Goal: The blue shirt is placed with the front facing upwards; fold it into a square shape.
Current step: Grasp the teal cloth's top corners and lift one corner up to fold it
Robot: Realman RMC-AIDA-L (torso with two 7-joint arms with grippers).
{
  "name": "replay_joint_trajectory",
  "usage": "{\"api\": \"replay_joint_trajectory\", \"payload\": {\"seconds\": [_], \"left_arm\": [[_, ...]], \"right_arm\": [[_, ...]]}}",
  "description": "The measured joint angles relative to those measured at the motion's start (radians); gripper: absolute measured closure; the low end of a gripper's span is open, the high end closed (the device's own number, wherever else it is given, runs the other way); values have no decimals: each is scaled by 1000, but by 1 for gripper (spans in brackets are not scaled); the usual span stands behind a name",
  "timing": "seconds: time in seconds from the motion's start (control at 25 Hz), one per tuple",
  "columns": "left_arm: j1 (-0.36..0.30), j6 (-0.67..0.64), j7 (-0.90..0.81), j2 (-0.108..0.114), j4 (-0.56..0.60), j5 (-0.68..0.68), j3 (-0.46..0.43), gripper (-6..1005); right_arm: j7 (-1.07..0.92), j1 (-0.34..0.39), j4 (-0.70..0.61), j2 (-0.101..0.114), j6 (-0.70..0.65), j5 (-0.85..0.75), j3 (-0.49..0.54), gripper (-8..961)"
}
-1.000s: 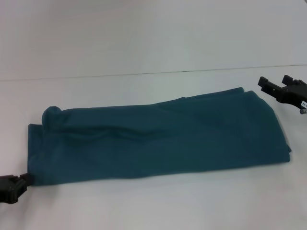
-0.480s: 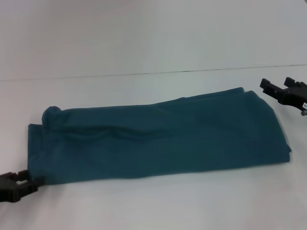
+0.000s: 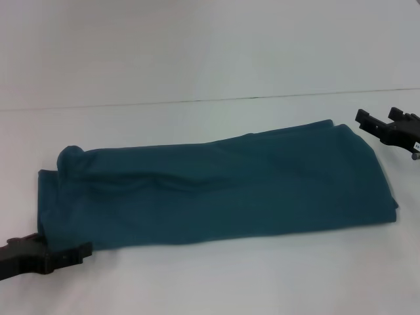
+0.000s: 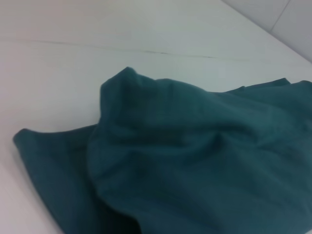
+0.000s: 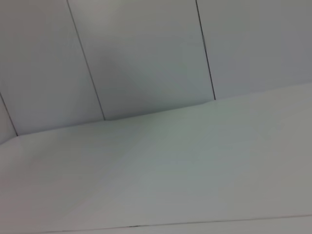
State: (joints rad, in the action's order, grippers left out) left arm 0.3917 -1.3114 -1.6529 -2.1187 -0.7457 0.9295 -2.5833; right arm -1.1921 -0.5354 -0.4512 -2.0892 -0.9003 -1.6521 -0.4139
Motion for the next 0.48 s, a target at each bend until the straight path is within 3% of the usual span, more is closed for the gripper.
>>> {"api": "replay_joint_trajectory", "payload": {"seconds": [0.08,0.28,0.48], "left_arm": [[4,2,1,-3,0,0,0,157],[10,7,-1,-4,0,0,0,80],[10,19,-3,-4,0,0,-2,84]], "right_arm": [[0,1,0,0,0,0,0,69],[0,4,2,-1,0,0,0,68],[0,5,2,-2,-1,0,0,68]]}}
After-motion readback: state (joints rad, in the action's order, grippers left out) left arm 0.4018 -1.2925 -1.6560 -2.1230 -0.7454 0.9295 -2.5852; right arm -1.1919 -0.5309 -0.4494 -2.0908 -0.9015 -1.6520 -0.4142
